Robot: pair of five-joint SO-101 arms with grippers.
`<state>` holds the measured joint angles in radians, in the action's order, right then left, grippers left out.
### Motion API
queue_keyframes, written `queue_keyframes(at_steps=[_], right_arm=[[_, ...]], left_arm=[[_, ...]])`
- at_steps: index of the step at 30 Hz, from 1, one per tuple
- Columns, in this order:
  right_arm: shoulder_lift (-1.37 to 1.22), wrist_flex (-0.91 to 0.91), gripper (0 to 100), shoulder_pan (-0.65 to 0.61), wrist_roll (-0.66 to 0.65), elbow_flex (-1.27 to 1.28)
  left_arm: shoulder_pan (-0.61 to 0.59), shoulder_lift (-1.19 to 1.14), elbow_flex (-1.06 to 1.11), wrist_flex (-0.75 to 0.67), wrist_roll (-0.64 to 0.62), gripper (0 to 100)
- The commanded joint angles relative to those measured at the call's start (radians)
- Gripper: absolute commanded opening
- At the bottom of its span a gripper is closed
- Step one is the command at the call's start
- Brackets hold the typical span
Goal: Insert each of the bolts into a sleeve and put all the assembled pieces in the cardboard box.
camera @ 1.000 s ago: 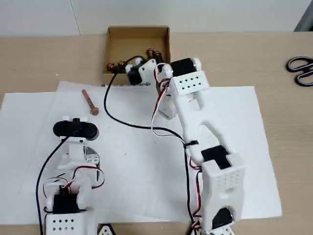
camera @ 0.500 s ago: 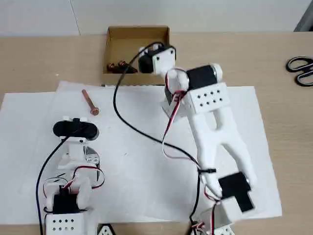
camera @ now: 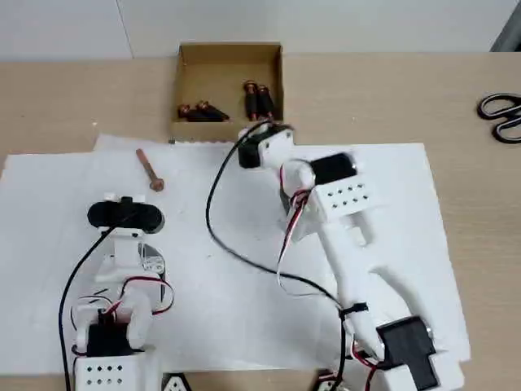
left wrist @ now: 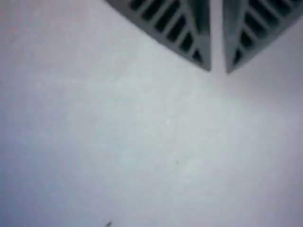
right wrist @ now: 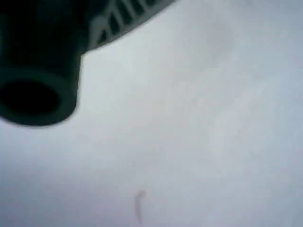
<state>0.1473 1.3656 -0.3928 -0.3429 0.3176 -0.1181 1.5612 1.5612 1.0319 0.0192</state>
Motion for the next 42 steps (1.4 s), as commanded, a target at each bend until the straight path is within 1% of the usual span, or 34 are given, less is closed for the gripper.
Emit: queue_keyframes(at_steps=[1,7,9,14,17,21,26,31,34,37,38,40,42], right_arm=[[0.044,-0.145,0.4,-0.022,-0.031,0.097],[0.016,-0.278,0.7,-0.018,-0.031,0.180],[-0.030,-0.302,4.3,-0.018,-0.028,0.186],[-0.142,-0.378,17.8,-0.018,-0.026,0.184],[-0.170,-0.421,20.2,-0.018,-0.031,0.184],[-0.173,-0.447,20.2,-0.022,-0.031,0.176],[-0.177,-0.400,20.2,-0.021,-0.031,0.091],[-0.180,-0.390,19.9,-0.019,-0.032,0.044],[-0.182,-0.390,13.9,-0.022,-0.032,0.049],[-0.182,-0.384,1.9,-0.019,-0.032,0.049],[-0.182,-0.371,0.0,-0.019,-0.032,0.044],[-0.180,-0.348,1.6,-0.019,-0.032,0.044],[-0.180,-0.340,0.4,-0.019,-0.032,0.044]], left_arm=[[-0.009,0.006,-0.008,-0.018,0.002,1],[-0.009,0.006,-0.008,-0.018,-0.002,1],[-0.009,0.006,-0.008,-0.018,-0.002,1],[-0.009,0.006,-0.007,-0.017,-0.002,1],[-0.009,0.006,-0.007,-0.017,-0.002,1],[-0.009,0.006,-0.007,-0.017,-0.002,1],[-0.009,0.006,-0.007,-0.017,-0.002,1],[-0.009,0.006,-0.007,-0.017,-0.002,1],[-0.009,0.006,-0.007,-0.017,-0.002,1],[-0.009,0.006,-0.007,-0.017,-0.002,1],[-0.009,0.006,-0.007,-0.017,-0.002,1],[-0.009,0.006,-0.007,-0.017,-0.002,1],[-0.009,0.006,-0.007,-0.017,-0.002,1]])
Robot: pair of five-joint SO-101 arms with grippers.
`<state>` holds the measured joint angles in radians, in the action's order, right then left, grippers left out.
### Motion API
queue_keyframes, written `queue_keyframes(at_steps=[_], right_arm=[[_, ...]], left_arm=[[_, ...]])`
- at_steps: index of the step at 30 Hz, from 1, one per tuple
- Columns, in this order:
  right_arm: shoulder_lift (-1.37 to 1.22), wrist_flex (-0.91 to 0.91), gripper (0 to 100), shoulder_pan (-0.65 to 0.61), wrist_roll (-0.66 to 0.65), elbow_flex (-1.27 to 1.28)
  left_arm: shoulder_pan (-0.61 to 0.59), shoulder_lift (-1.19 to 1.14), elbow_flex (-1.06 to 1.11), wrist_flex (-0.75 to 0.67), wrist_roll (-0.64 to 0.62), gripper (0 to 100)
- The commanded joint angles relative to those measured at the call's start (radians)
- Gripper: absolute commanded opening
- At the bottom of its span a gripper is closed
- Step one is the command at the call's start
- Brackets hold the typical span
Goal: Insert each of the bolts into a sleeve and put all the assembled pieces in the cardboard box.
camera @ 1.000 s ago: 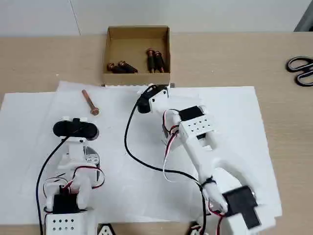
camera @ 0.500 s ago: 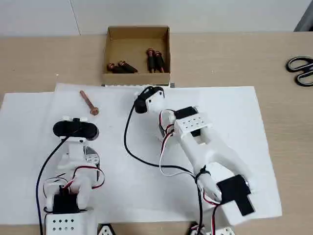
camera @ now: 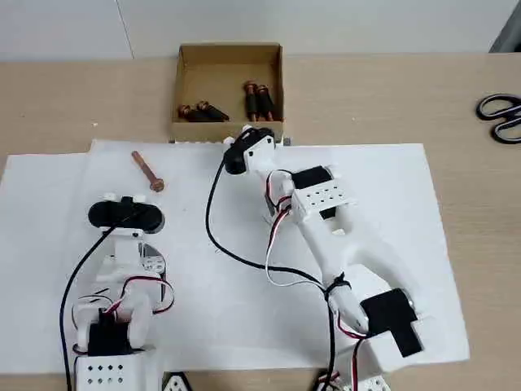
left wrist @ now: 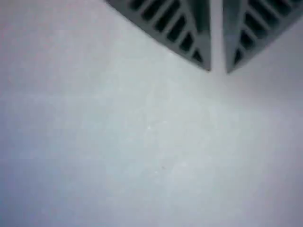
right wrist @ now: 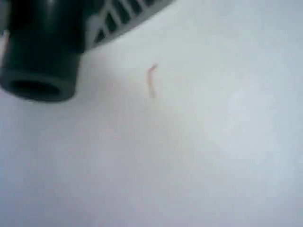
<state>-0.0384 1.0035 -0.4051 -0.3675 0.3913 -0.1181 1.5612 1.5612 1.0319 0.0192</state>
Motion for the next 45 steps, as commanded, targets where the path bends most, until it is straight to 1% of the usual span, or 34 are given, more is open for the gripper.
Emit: queue_keyframes(at_steps=[1,7,10,15,16,20,25,31,32,34,37,40,45], right_arm=[[0.005,0.022,0.2,-0.005,-0.008,-0.029],[0.005,0.021,0.7,-0.010,-0.008,-0.029],[0.004,0.022,1.3,-0.010,-0.008,-0.026],[0.002,0.048,13.6,-0.005,-0.003,-0.025],[0.002,0.048,13.9,-0.005,-0.003,-0.025],[-0.035,0.044,10.4,-0.005,-0.006,-0.028],[-0.111,0.042,10.2,-0.007,-0.006,-0.034],[-0.120,0.050,0.0,-0.010,-0.008,-0.066],[-0.114,0.054,0.3,-0.008,-0.008,-0.072],[-0.104,0.094,0.3,-0.005,-0.009,-0.110],[-0.048,0.225,0.3,-0.010,-0.008,-0.215],[0.012,0.309,0.3,-0.012,-0.008,-0.302],[0.091,0.447,0.2,-0.004,-0.003,-0.377]], left_arm=[[-0.009,0.006,-0.007,-0.017,-0.002,1],[-0.009,0.006,-0.007,-0.017,-0.003,1],[-0.035,0.006,-0.007,-0.017,-0.003,1],[-0.040,0.006,-0.007,-0.017,-0.003,1],[-0.040,0.006,-0.007,-0.017,-0.003,1],[-0.040,0.006,-0.007,-0.017,-0.003,1],[-0.040,0.006,-0.007,-0.017,-0.003,1],[-0.040,0.006,-0.007,-0.017,-0.003,1],[-0.040,0.006,-0.007,-0.017,-0.003,1],[-0.040,0.006,-0.007,-0.017,-0.003,1],[-0.040,0.006,-0.007,-0.017,-0.003,1],[-0.040,0.006,-0.007,-0.017,-0.003,1],[-0.040,0.006,-0.007,-0.017,-0.003,1]])
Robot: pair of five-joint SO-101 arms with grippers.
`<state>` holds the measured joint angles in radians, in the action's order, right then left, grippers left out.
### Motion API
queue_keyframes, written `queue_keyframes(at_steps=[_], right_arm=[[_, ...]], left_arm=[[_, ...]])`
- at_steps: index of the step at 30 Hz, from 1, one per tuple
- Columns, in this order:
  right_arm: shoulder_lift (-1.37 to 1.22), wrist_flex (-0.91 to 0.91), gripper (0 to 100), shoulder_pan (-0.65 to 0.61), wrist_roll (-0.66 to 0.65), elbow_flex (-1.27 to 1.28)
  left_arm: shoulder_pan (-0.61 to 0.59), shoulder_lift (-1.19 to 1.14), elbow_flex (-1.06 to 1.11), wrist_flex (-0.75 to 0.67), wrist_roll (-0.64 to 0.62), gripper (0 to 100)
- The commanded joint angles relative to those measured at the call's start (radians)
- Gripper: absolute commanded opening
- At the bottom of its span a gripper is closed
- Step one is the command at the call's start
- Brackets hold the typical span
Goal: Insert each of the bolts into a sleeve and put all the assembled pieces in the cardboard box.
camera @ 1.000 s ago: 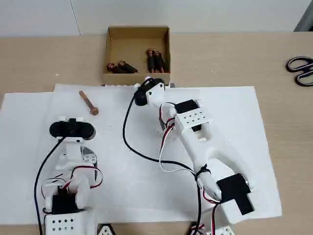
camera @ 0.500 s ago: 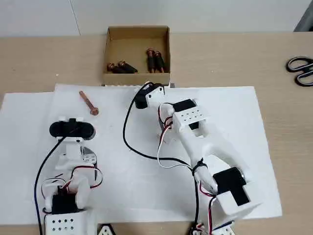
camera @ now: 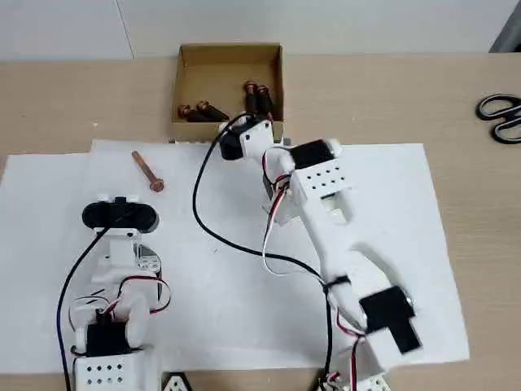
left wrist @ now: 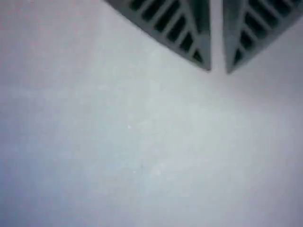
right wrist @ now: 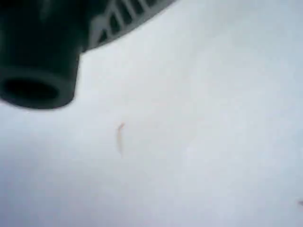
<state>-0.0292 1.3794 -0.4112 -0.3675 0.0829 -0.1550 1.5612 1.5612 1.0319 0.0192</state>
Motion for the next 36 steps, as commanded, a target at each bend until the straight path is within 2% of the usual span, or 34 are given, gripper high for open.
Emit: queue_keyframes(at_steps=[1,8,13,16,29,36], right_arm=[[0.099,0.097,0.2,0.007,-0.003,-0.074],[0.242,0.271,0.3,0.084,0.000,-0.095],[0.305,0.340,0.3,0.191,0.089,-0.091],[0.334,0.343,0.3,0.260,0.097,-0.046],[0.503,0.335,0.3,0.424,0.101,0.199],[0.545,0.334,0.4,0.489,0.101,0.341]], left_arm=[[-0.003,0.006,-0.007,-0.017,-0.003,1],[-0.003,-0.002,-0.073,0.008,-0.003,1],[0.000,-0.005,-0.275,0.109,0.002,1],[0.000,-0.049,-0.421,0.175,0.005,1],[-0.002,-0.928,-1.216,0.382,0.031,1],[-0.002,-1.223,-1.423,0.400,0.269,1]])
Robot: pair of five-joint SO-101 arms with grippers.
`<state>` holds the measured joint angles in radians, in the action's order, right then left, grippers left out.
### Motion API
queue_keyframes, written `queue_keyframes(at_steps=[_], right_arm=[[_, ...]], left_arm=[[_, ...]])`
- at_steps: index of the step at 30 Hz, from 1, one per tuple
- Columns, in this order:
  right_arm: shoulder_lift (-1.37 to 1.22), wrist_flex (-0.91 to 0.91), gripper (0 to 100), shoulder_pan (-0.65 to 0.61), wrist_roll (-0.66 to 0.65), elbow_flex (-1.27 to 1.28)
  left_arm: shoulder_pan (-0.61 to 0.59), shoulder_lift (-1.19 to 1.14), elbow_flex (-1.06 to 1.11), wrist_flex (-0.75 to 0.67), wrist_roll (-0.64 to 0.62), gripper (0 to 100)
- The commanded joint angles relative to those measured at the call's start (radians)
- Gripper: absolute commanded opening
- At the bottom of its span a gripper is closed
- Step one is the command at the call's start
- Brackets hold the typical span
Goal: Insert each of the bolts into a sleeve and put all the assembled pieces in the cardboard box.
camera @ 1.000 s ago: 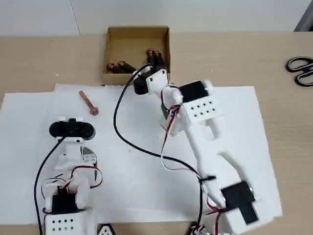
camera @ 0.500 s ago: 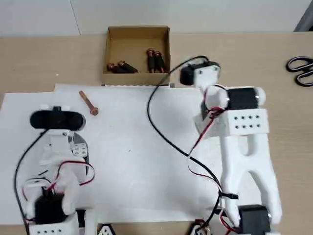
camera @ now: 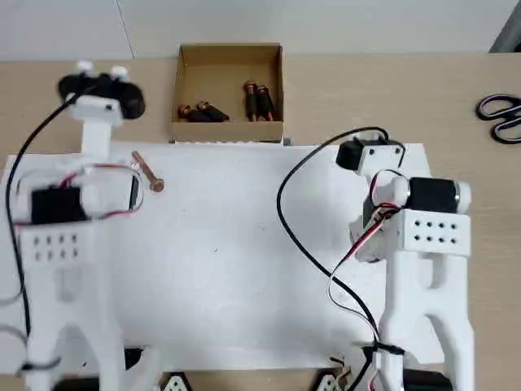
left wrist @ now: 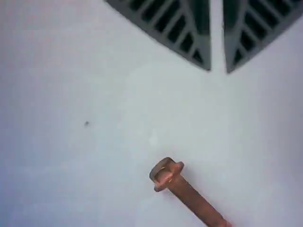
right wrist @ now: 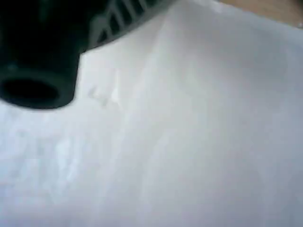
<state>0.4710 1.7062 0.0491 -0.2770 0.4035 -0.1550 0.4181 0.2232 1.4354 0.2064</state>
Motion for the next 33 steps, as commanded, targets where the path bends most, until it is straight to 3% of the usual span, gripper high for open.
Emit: queue_keyframes(at_steps=[1,5,9,12,17,23,27,31,33], right_arm=[[0.054,-0.001,0.4,0.038,0.009,0.031],[0.104,-0.051,0.4,0.064,0.003,0.092],[0.145,-0.081,0.4,0.062,0.003,0.147],[0.157,-0.084,0.4,0.064,0.002,0.164],[0.154,-0.093,0.4,0.064,0.002,0.166],[0.154,-0.113,0.4,0.064,0.002,0.186],[0.154,-0.122,0.4,0.064,0.002,0.190],[0.154,-0.122,0.4,0.064,0.002,0.190],[0.154,-0.124,0.4,0.064,0.002,0.192]], left_arm=[[0.000,-0.107,-0.094,-0.011,0.115,1],[0.000,-0.216,-0.107,-0.041,0.307,1],[-0.021,-0.315,-0.105,-0.075,0.678,1],[-0.041,-0.379,-0.105,-0.169,0.936,1],[-0.043,-0.477,-0.105,-0.351,1.232,1],[-0.041,-0.588,-0.105,-0.512,1.425,1],[-0.041,-0.631,-0.105,-0.529,1.508,1],[-0.040,-0.634,-0.107,-0.528,1.514,4],[-0.037,-0.632,-0.107,-0.519,1.456,6]])
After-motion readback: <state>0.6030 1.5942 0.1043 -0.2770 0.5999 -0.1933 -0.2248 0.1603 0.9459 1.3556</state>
